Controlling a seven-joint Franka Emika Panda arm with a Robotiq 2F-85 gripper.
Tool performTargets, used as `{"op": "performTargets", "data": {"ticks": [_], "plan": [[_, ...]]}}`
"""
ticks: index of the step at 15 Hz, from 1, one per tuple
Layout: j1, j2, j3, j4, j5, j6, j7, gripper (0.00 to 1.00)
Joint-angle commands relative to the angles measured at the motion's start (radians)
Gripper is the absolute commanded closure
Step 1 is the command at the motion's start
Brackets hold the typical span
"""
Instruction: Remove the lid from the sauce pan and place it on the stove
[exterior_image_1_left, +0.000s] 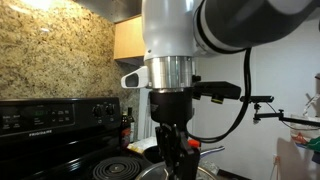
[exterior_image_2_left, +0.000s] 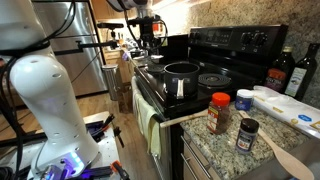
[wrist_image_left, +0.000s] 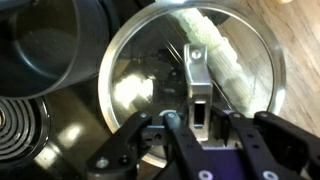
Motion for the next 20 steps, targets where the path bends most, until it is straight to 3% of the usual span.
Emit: {"op": "performTargets", "data": {"ticks": [1,5,7,12,20], "plan": [[-0.010,-0.032,-0.005,-0.035,0.020,0.033,-0.008,0.97],[-0.012,0.013,-0.014,-0.065,0.014,0.333,-0.075,0.97],[-0.006,0.074,-0.010,-0.033,0.020,0.421,-0.138,0.97],[0.001,0.246,0.022,0.098,0.019,0.369,-0.297,0.97],[0.021,0.474,0.049,0.296,-0.086,0.233,-0.362,0.97]]}}
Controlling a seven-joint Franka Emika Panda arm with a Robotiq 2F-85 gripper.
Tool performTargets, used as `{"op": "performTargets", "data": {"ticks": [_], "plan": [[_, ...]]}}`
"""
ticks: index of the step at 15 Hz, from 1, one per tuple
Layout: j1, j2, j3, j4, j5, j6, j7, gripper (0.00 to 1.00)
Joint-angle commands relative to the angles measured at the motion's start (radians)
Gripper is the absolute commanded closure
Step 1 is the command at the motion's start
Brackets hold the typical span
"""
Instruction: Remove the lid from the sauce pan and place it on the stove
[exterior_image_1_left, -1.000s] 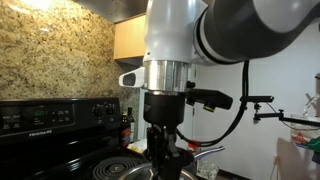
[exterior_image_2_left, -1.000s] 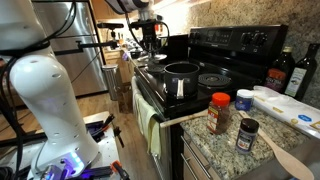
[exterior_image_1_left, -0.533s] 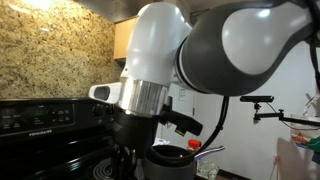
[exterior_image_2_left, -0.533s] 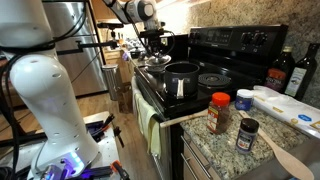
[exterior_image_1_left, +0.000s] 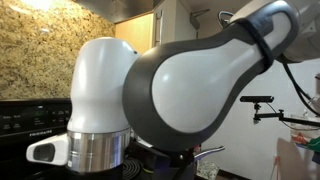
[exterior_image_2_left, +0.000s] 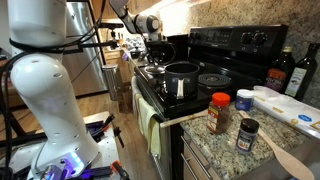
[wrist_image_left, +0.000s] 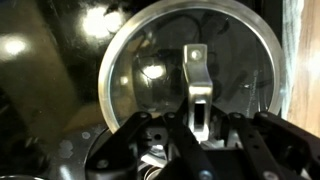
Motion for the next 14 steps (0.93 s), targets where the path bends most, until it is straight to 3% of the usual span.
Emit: {"op": "performTargets", "data": {"ticks": [1,7,14], "plan": [[0.012,0.059,-0.004,0.096,-0.076,-0.094,-0.003,0.97],[0.027,0.053,-0.022,0.114,-0.198,-0.130,0.029,0.97],[-0.030,0.015,-0.028,0.033,-0.135,-0.061,0.031,0.97]]}}
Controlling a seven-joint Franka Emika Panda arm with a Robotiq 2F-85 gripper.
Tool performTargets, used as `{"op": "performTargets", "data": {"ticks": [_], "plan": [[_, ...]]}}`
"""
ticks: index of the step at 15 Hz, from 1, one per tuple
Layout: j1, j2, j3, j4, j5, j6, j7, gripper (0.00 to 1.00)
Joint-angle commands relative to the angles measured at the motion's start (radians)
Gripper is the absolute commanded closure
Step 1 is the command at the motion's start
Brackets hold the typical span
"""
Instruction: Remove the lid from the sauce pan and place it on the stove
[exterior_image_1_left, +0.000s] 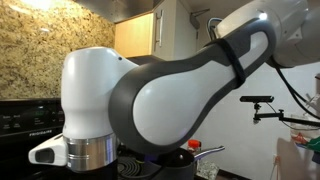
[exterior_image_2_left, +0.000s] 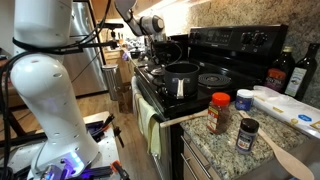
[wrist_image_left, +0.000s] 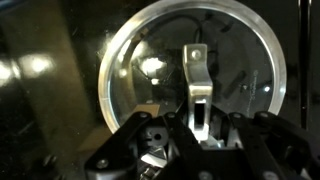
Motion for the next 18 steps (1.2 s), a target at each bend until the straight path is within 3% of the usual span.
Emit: {"op": "performTargets", "data": {"ticks": [1,10,15,16,18], "plan": [[-0.037,-0.055,-0.001,-0.068,0.032,0.037,0.024,0.97],[-0.104,-0.046,0.018,-0.160,0.138,0.218,-0.042,0.97],[-0.100,-0.062,0.014,-0.177,0.124,0.213,-0.027,0.97],[-0.098,-0.063,0.013,-0.177,0.123,0.210,-0.024,0.65],[-0.093,-0.065,0.013,-0.170,0.121,0.188,-0.014,0.58]]}}
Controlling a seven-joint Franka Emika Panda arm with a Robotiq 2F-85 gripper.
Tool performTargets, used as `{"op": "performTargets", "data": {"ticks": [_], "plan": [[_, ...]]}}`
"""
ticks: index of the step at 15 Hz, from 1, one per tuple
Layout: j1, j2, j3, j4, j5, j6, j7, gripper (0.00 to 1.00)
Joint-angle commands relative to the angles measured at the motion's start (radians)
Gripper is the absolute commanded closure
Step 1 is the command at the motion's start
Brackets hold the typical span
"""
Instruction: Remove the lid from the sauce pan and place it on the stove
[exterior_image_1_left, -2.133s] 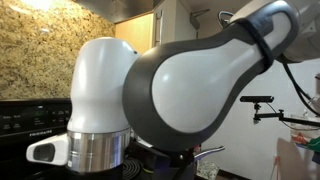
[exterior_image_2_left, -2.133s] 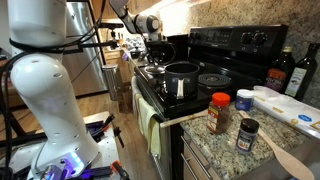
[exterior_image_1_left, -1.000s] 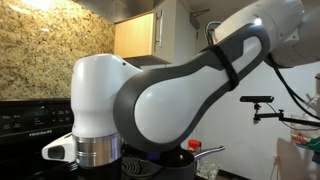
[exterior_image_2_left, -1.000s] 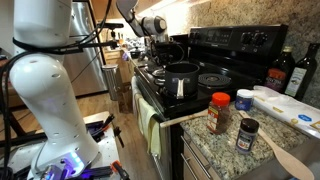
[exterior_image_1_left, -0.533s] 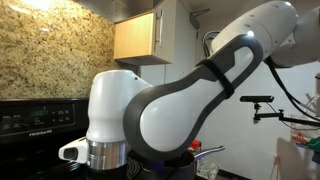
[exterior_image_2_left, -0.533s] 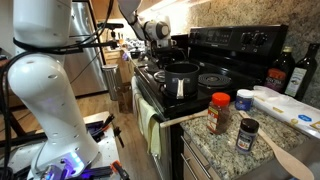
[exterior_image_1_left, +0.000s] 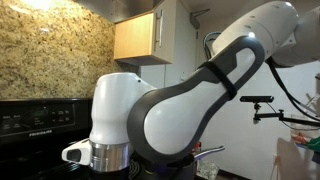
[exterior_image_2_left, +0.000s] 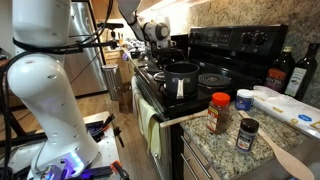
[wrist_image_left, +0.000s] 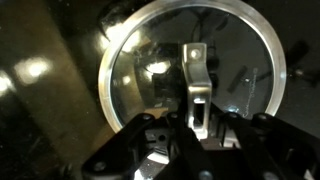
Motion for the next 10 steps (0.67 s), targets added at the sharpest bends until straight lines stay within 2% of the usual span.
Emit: {"op": "performTargets", "data": {"ticks": [1,4,9,10], "plan": [[-0.004,-0.048,0.009,-0.027,0.007,-0.025,0.000,0.52],[0.018,-0.072,0.006,0.002,-0.023,-0.090,0.020,0.32],[0.059,-0.155,0.006,0.118,-0.061,-0.319,0.053,0.02],[0.060,-0.183,0.003,0.144,-0.060,-0.363,0.069,0.01]]}}
